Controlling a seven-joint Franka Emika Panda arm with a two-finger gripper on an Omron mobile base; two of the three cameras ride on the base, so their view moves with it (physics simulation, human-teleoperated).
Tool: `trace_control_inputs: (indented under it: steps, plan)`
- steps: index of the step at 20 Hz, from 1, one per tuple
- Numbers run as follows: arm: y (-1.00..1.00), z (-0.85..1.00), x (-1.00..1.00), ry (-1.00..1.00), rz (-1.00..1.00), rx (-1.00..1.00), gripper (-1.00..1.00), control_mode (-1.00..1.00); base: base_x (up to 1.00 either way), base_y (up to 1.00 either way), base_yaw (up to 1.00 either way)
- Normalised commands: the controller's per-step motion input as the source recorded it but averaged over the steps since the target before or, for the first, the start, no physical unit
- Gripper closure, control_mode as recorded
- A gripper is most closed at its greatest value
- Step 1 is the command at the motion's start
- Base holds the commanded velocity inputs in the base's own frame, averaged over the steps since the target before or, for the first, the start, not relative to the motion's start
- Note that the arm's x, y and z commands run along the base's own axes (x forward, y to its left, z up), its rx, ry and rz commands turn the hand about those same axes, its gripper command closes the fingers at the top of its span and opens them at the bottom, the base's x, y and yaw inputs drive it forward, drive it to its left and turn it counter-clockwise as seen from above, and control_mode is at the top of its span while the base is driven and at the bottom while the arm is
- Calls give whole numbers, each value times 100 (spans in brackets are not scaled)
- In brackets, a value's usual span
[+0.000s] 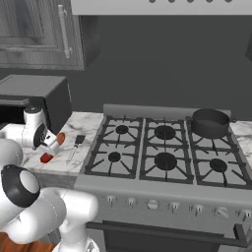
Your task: Put the bell pepper and sweet potato in the pot. Retrieve the spatula and lightly stir the vegetables in the pot.
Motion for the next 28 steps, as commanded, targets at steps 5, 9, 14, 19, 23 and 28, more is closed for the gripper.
trace_control_inputs:
  steps: [5, 9, 14, 19, 23, 28]
  plan:
    - [0, -1, 11, 2, 0, 0, -100, -100, 0, 0, 0]
    - [0, -18, 0, -8, 0, -2, -100, -100, 0, 0, 0]
    - [3, -27, 2, -1, 0, -5, -100, -100, 0, 0, 0]
    - [4, -38, 0, 0, 0, 0, -100, -100, 0, 0, 0]
    - [3, -21, 7, 0, 0, 0, -100, -100, 0, 0, 0]
    - [6, 0, 27, 0, 0, -1, -100, -100, 0, 0, 0]
